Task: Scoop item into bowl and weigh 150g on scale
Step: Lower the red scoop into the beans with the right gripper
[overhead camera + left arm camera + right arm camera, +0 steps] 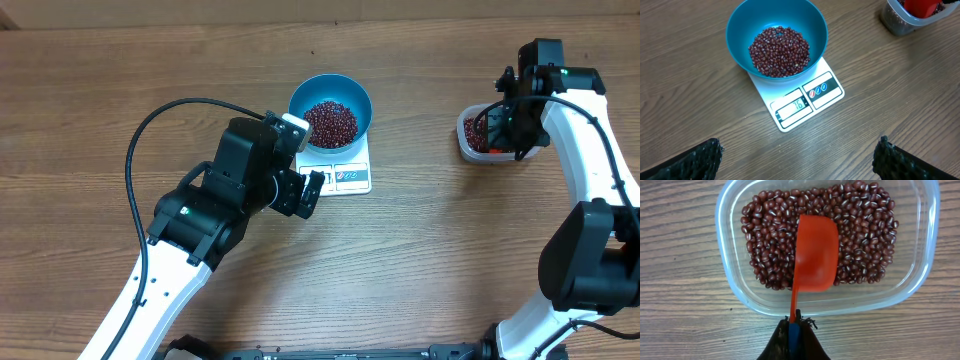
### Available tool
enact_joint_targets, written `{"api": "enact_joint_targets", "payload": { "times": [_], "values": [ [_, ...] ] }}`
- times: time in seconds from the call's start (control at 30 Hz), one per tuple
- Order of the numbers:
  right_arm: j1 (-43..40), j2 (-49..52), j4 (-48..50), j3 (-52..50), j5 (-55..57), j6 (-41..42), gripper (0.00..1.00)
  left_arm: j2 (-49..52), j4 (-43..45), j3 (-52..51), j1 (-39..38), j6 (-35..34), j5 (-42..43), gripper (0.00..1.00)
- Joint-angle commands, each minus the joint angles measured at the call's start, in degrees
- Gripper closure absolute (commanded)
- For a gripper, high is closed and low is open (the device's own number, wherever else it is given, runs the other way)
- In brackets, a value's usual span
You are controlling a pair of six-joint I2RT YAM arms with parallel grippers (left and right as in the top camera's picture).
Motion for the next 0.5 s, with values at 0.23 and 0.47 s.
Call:
{"api": "enact_joint_targets", "payload": {
  "times": [0.23, 0.47],
  "values": [
    [0.0, -0.8, 0.2, -0.6, -1.5, -1.4, 0.96, 0.3, 0.2, -0.6, 0.3, 1.3, 0.5, 0.00],
    [0.0, -0.8, 1.2, -0.6, -2.5, -4.1, 0.96, 0.3, 0.2, -0.6, 0.3, 1.3, 0.5, 0.00]
  ]
}}
